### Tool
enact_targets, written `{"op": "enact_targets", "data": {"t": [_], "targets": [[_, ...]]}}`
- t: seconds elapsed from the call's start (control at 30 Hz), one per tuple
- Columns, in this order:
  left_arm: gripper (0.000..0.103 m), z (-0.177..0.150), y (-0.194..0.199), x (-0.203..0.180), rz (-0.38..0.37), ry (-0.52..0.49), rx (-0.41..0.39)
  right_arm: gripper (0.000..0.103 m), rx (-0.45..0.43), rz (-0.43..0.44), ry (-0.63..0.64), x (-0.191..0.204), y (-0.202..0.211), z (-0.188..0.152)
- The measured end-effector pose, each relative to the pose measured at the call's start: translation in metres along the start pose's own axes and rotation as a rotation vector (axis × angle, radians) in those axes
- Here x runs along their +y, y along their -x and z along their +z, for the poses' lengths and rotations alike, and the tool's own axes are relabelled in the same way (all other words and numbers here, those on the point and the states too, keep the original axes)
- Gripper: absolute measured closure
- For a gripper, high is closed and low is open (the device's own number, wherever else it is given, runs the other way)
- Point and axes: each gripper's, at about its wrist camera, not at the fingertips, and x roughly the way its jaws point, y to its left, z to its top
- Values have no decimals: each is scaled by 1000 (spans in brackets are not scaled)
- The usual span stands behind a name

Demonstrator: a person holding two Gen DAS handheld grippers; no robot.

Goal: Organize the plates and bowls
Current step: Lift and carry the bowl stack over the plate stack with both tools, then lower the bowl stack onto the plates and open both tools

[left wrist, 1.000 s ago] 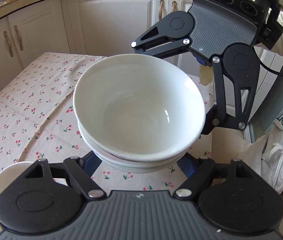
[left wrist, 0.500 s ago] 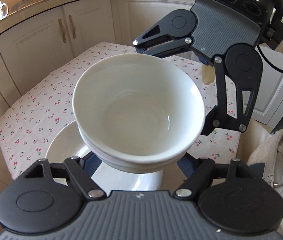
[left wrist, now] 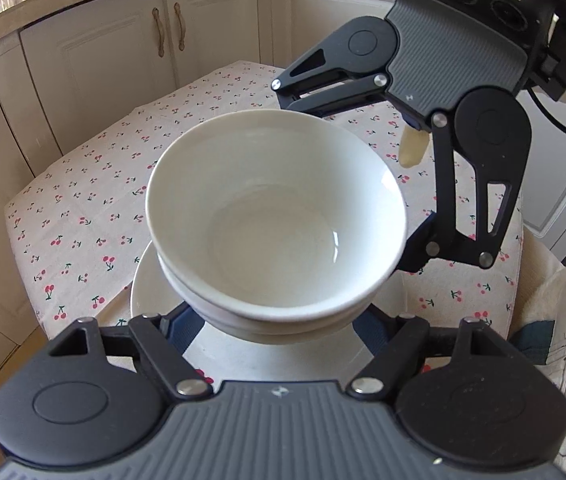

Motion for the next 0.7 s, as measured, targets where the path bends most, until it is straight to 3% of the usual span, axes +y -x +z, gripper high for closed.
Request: {"op": "enact_targets", "data": {"t": [0.7], "targets": [[24, -4, -7, 9, -27, 27, 14, 13, 16, 34, -58, -14, -14, -2]]}}
